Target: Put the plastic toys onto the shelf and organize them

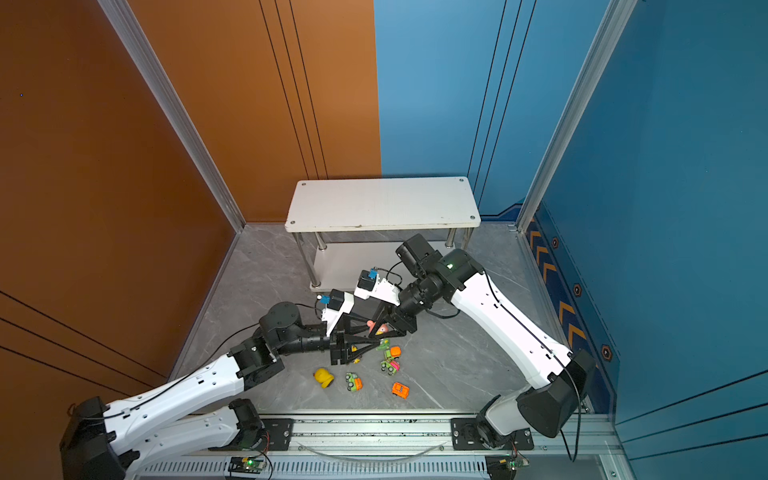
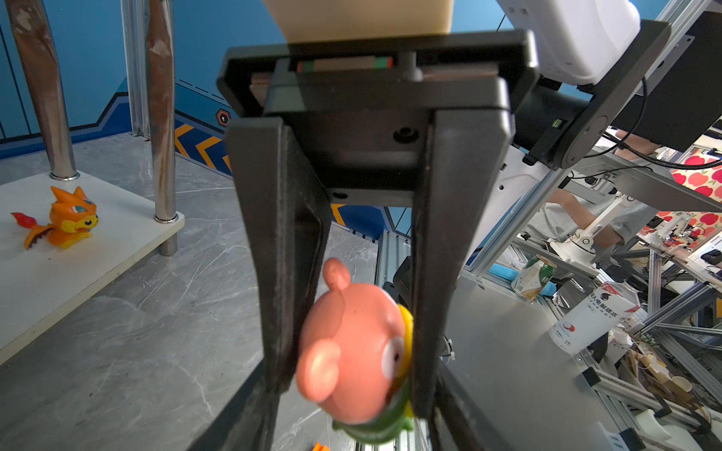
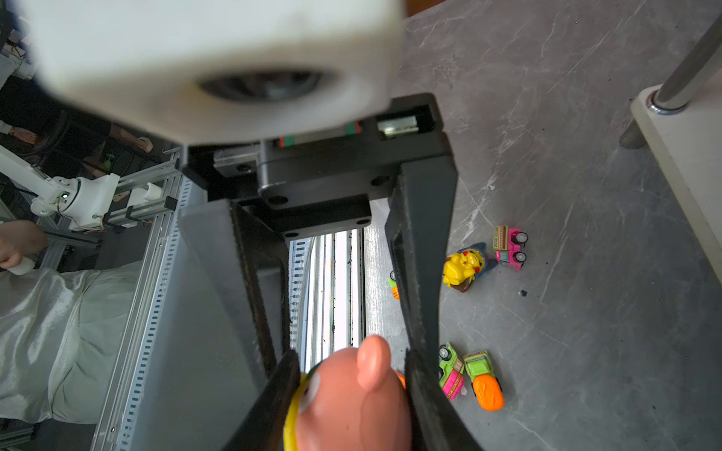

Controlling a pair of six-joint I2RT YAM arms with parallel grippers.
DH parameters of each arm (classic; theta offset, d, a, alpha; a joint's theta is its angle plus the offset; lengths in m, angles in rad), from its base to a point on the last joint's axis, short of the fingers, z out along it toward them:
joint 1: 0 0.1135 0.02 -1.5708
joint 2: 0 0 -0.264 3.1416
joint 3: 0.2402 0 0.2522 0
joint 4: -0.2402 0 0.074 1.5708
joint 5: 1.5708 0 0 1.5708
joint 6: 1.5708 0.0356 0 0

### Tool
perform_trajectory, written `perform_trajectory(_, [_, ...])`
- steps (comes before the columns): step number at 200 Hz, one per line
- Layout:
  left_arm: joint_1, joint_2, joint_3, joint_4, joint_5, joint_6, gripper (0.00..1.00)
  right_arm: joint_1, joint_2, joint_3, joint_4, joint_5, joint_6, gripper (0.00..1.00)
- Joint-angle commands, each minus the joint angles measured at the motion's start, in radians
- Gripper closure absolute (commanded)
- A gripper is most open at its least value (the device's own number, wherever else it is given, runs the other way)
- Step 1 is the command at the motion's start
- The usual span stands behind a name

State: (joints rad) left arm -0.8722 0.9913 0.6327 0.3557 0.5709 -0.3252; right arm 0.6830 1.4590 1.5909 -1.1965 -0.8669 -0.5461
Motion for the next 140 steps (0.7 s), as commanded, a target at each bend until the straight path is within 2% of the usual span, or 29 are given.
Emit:
perform_trajectory(1, [-0.023,0.014,0.040,0.047,0.032,-0.023,0.35,0.010,-0.002,0.044,0.046,-0.024,-0.002,1.00])
perform_trajectory(17, [-0.026,0.011,0.035,0.048,0.031,-0.024,0.28,0.009,-0.003,0.049,0.049,-0.033,-0.005,1.00])
perform_trajectory(28, [-0.026,0.005,0.030,0.049,0.025,-0.025,0.28,0.002,-0.005,0.050,0.051,-0.046,-0.005,1.00])
perform_trajectory(35, [-0.026,-0.001,0.023,0.048,0.019,-0.024,0.33,-0.002,-0.006,0.051,0.051,-0.055,-0.006,1.00])
perform_trajectory(46, [-0.025,-0.014,0.014,0.048,0.004,-0.017,0.50,-0.003,-0.008,0.055,0.051,-0.057,-0.006,1.00])
perform_trajectory(52, [-0.026,-0.023,0.010,0.048,-0.008,-0.014,0.55,-0.003,-0.009,0.054,0.051,-0.057,-0.006,1.00])
perform_trajectory(98, [-0.009,-0.044,0.031,0.022,-0.015,0.006,0.59,0.009,-0.017,0.038,0.051,-0.061,-0.003,1.00])
perform_trajectory(119, [-0.007,-0.018,0.046,0.019,-0.003,0.005,0.66,0.010,-0.015,0.039,0.051,-0.059,-0.004,1.00])
perform_trajectory(140, [-0.008,0.012,0.061,0.021,0.005,0.009,0.79,0.052,-0.018,0.044,0.051,-0.055,-0.003,1.00])
